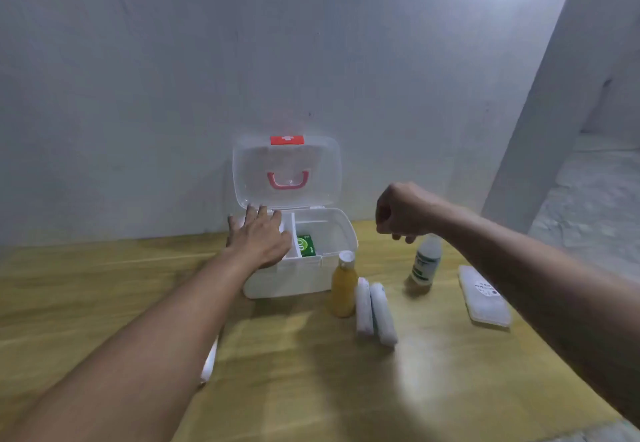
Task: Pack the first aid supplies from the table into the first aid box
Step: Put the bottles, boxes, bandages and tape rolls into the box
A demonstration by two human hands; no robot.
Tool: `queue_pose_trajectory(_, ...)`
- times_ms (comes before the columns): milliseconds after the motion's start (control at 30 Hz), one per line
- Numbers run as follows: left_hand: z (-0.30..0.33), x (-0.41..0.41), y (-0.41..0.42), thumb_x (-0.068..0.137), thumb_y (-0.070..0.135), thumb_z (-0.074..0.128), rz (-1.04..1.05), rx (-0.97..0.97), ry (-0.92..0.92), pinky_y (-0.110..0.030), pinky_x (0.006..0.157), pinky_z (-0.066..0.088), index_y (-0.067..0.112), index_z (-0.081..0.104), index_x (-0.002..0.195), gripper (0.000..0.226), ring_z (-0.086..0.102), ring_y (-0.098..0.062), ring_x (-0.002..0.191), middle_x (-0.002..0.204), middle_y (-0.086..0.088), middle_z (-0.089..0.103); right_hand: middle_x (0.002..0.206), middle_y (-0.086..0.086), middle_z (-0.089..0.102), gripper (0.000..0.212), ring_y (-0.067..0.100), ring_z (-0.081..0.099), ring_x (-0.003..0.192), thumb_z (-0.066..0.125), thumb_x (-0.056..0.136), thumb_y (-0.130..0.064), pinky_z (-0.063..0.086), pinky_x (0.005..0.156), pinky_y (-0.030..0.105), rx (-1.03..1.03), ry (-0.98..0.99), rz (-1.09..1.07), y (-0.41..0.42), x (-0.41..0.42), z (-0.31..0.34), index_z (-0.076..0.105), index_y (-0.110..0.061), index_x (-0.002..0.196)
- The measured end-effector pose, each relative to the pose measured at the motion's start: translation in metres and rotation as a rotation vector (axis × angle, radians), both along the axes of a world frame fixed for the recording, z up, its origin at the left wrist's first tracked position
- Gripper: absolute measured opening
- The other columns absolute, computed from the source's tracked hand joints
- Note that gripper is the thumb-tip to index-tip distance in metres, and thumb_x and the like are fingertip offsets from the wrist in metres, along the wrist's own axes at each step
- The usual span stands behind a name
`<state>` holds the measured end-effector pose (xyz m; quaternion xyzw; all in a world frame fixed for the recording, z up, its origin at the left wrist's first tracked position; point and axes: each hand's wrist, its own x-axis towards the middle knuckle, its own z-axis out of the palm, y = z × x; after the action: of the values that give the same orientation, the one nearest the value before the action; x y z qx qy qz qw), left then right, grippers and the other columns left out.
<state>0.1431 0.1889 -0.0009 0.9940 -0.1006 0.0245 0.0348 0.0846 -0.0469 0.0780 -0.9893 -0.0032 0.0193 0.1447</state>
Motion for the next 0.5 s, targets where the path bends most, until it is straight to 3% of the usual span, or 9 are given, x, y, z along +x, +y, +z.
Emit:
queue_pose_trajectory(100, -0.003, 0.001, -0.009, 0.098, 0.042, 0.023, -0.05, -0.055, -0.005, -0.054, 0.119, 0.007, 0.015, 0.016, 0.153, 0.061, 0.003, -0.028, 0.15, 0.163, -0.01, 0.007, 0.063, 0.011, 0.069, 0.01, 0.022, 0.069, 0.052, 0.069, 0.082, -0.009, 0.058, 0.046, 0.03, -0.035, 0.142, -0.138, -0.031, -0.017, -0.004, 0.07, 0.001, 0.082)
queue_pose_trajectory(233, -0.01, 0.002, -0.011, 0.097, 0.054, 0.019, -0.045, -0.087, 0.068, -0.056, 0.119, 0.0, 0.019, 0.012, 0.153, 0.066, -0.005, -0.025, 0.151, 0.163, -0.006, -0.004, 0.066, 0.013, 0.07, 0.028, 0.026, 0.071, 0.056, 0.074, 0.08, -0.022, 0.056, 0.046, 0.03, -0.139, 0.33, -0.307, -0.067, -0.041, -0.021, 0.063, 0.002, 0.071)
queue_pose_trajectory(333, -0.011, 0.003, -0.011, 0.096, 0.057, 0.017, -0.046, -0.047, 0.064, -0.058, 0.119, -0.001, 0.021, 0.009, 0.154, 0.068, -0.006, -0.024, 0.151, 0.163, -0.006, -0.006, 0.068, 0.007, 0.059, 0.033, 0.022, 0.062, 0.053, 0.074, 0.08, -0.031, 0.056, 0.049, 0.032, -0.237, 0.347, -0.382, -0.079, -0.061, -0.037, 0.061, -0.002, 0.072)
queue_pose_trajectory(400, -0.012, 0.003, -0.012, 0.096, 0.057, 0.018, -0.045, -0.042, 0.058, -0.058, 0.118, -0.002, 0.024, 0.006, 0.154, 0.067, -0.007, -0.024, 0.151, 0.163, -0.005, -0.007, 0.068, 0.003, 0.052, 0.034, 0.018, 0.051, 0.05, 0.073, 0.081, -0.036, 0.051, 0.055, 0.029, -0.269, 0.349, -0.42, -0.083, -0.07, -0.051, 0.065, -0.004, 0.088)
queue_pose_trajectory(500, -0.014, 0.004, -0.011, 0.097, 0.055, 0.018, -0.049, -0.052, 0.063, -0.058, 0.118, -0.003, 0.028, 0.004, 0.153, 0.064, -0.008, -0.023, 0.15, 0.163, -0.004, -0.008, 0.088, 0.007, 0.056, 0.049, 0.025, 0.055, 0.069, 0.081, 0.07, -0.034, 0.058, 0.064, 0.035, -0.198, 0.332, -0.491, -0.094, -0.073, -0.07, 0.062, -0.005, 0.105)
